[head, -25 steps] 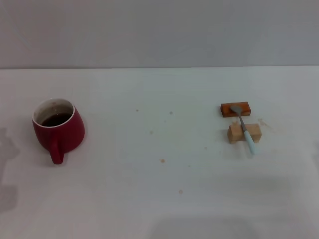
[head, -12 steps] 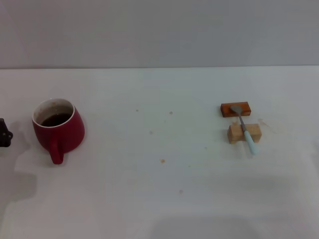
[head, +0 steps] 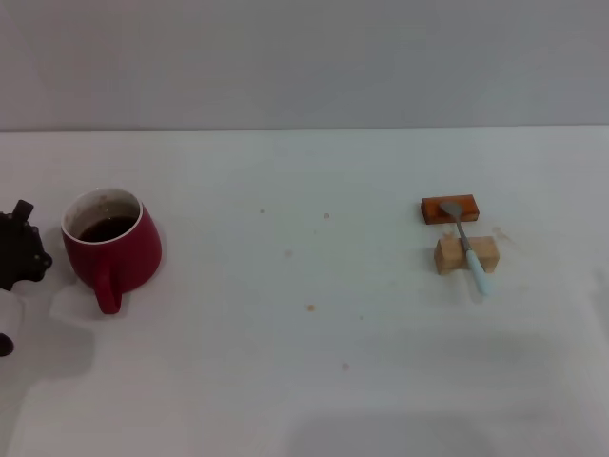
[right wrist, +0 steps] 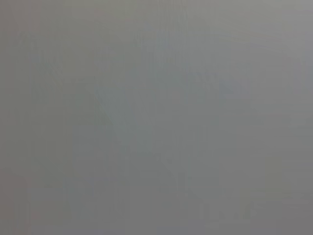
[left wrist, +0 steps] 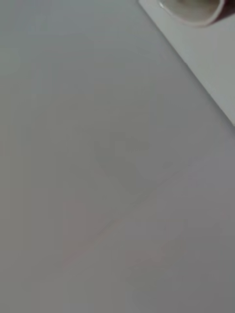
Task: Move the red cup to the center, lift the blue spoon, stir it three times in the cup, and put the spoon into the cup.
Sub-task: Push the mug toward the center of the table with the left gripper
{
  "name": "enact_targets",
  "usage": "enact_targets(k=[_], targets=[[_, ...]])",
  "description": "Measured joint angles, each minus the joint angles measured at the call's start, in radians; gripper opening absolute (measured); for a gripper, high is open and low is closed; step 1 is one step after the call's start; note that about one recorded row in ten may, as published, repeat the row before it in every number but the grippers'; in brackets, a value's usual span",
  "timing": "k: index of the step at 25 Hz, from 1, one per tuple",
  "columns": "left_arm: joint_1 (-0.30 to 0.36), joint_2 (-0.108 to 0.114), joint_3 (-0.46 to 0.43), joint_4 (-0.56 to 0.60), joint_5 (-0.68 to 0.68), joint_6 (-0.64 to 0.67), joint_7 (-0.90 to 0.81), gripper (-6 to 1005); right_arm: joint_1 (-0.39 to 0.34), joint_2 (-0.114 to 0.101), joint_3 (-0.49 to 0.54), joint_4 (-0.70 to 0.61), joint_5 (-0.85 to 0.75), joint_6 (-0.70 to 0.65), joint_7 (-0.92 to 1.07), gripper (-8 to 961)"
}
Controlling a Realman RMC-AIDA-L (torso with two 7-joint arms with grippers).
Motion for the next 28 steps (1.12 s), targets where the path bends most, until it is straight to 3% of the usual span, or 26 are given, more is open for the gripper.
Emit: enact_targets(k=[23,28], targets=[[-0.048,0.000,0.143,0.018,0.011,-0.023,0.001,-1,0.010,-0.001,0.000,-0.006,0.005,0.003,0.000,780],[-0.049,-0.003,0.207,0.013,0.011,-0.020,0.001,-2,0.006,-0.001,0.000,-0.006,0.005,0.001,0.000,780]])
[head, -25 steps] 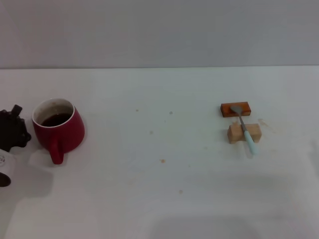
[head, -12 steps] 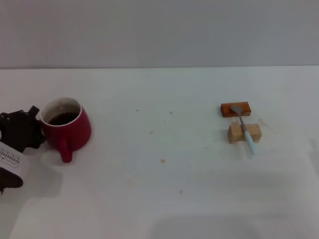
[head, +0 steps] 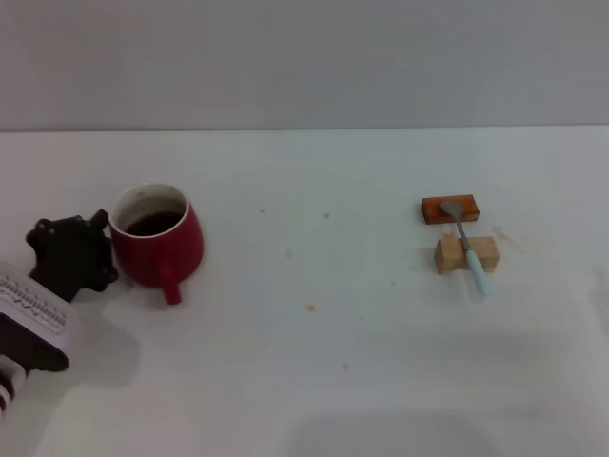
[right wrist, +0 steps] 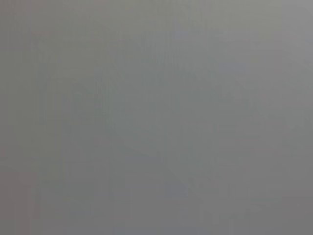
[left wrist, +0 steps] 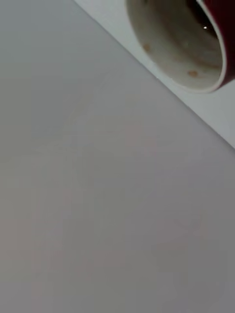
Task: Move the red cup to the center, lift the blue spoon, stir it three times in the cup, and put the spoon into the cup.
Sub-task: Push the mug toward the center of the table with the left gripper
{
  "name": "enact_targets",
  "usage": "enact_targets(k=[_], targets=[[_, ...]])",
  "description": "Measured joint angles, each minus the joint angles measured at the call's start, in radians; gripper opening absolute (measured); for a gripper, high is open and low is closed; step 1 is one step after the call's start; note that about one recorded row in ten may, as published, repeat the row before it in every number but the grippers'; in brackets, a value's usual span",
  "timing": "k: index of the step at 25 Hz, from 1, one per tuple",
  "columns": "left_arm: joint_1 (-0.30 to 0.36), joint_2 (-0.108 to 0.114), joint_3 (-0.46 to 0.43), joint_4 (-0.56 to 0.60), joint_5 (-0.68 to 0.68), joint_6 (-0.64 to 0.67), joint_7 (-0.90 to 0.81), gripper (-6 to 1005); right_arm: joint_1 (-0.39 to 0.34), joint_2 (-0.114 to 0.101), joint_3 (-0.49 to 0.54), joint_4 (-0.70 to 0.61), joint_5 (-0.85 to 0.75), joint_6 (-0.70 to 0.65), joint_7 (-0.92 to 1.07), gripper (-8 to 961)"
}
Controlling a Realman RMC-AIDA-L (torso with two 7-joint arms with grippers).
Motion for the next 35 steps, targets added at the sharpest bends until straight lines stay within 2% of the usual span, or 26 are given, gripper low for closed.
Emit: enact_targets(k=[10,15,25,35], targets=[[-0.001,-0.002,0.077,-0.017,0.000,0.004,-0.001,-2,-0.006,0.000,0.000,0.004,-0.002,-0.002,0.000,780],[-0.003,0.002,0.072,-0.010,-0.002,0.005,0.012,-1,-0.007,0.001,0.000,0.003,-0.003,-0.011,0.000,780],[-0.051,0.004,0.069,0.002,-0.005,-0.025,0.047,-2,-0.007,0.002,-0.002,0.004,-0.005,-0.015,0.000,779],[-0.070,0.001,0.108,-0.007,0.000,-0.027,0.047,-2,-0.006,0.001,-0.002,0.004,-0.005,-0.015,0.000,779]])
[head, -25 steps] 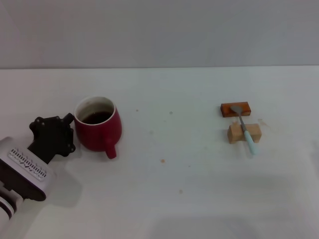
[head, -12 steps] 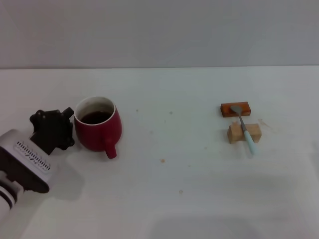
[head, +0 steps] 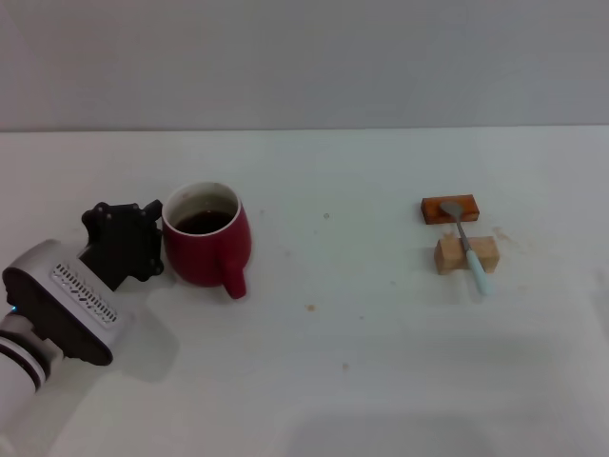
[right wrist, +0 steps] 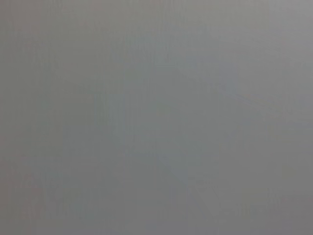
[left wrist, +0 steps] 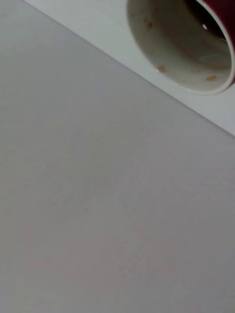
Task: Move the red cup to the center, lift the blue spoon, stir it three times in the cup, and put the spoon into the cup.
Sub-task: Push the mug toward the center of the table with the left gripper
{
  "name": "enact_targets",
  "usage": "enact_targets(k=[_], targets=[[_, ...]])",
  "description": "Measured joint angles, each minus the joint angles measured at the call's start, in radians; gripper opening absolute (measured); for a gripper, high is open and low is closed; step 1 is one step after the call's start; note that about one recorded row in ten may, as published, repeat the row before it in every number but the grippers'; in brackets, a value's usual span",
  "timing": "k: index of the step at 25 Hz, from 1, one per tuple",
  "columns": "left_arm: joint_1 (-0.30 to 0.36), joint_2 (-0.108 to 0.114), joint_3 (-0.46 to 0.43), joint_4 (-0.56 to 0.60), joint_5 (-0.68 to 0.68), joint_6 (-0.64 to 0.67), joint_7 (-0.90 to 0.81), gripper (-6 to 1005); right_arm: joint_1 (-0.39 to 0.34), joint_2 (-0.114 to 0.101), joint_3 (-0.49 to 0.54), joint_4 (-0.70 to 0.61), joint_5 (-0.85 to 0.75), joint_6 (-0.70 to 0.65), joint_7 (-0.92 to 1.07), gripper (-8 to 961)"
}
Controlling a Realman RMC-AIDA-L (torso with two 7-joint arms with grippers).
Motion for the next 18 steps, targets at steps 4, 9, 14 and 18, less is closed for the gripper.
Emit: enact_targets(k=[4,9,14,18], targets=[[-0.006,-0.001,0.028,-0.005,0.000,0.000,-0.003,-1,0.004,-0.001,0.000,0.000,-0.001,0.000,0.000,779],[-0.010,-0.005,0.068,-0.020,0.000,0.000,-0.007,-1,0.003,-0.001,0.000,0.000,-0.002,0.000,0.000,779],[-0.010,-0.005,0.102,-0.047,0.000,0.000,-0.009,-2,0.001,-0.001,0.000,0.000,-0.002,0.000,0.000,780],[-0.010,-0.007,0.118,-0.060,0.000,0.000,-0.008,-2,0.000,-0.001,-0.002,0.000,-0.003,0.000,0.000,780]])
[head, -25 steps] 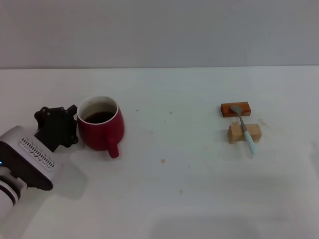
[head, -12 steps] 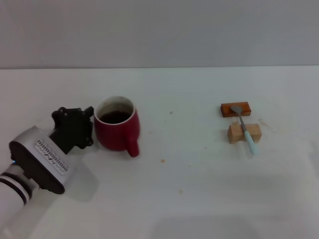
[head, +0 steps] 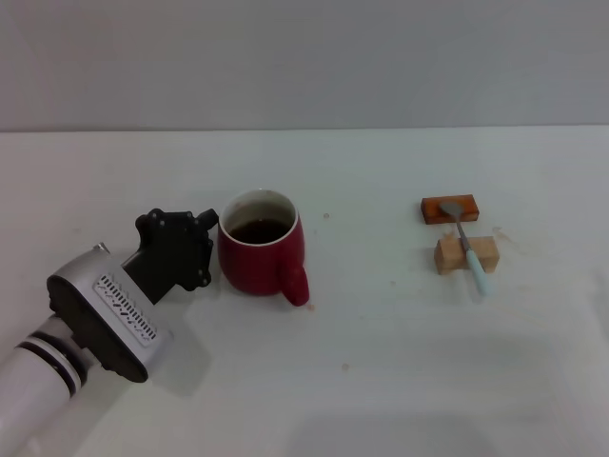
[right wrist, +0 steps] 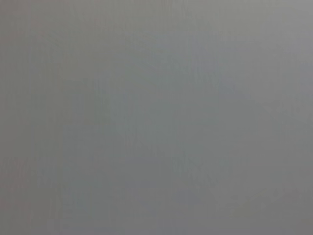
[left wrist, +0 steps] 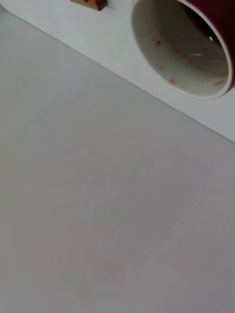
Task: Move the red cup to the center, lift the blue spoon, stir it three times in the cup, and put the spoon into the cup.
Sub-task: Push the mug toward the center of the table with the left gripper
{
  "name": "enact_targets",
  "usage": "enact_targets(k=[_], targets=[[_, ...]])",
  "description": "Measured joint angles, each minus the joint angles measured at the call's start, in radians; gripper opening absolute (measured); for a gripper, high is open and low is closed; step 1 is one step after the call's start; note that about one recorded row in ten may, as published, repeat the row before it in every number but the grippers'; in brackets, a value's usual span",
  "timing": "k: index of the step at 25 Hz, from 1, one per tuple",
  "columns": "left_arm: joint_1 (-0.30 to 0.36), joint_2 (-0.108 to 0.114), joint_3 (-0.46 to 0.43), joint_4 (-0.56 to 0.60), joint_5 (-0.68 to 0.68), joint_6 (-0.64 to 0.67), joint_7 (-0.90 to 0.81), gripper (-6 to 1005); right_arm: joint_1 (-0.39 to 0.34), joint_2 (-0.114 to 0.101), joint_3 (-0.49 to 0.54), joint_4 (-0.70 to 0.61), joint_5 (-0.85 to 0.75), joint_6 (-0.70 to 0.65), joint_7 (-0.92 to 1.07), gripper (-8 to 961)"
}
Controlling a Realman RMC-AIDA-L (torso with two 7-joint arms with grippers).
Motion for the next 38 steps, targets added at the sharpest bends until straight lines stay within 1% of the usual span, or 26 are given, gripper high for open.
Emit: enact_targets(k=[8,12,22,38], targets=[[0.001,0.004,-0.007,0.016,-0.002,-0.005,0.006,-1,-0.001,-0.001,-0.011,-0.001,0.002,-0.006,0.000,780],[0.000,0.002,-0.005,0.022,-0.001,-0.012,0.006,-1,-0.001,-0.001,-0.016,-0.002,0.002,-0.009,-0.001,780],[0.003,-0.002,0.003,-0.017,0.000,-0.016,0.007,-2,-0.005,0.001,-0.025,-0.006,0.006,-0.012,-0.005,779],[0.004,-0.006,0.066,-0.073,0.000,-0.019,-0.003,-2,-0.012,0.001,-0.037,-0.006,0.005,-0.012,-0.001,780]])
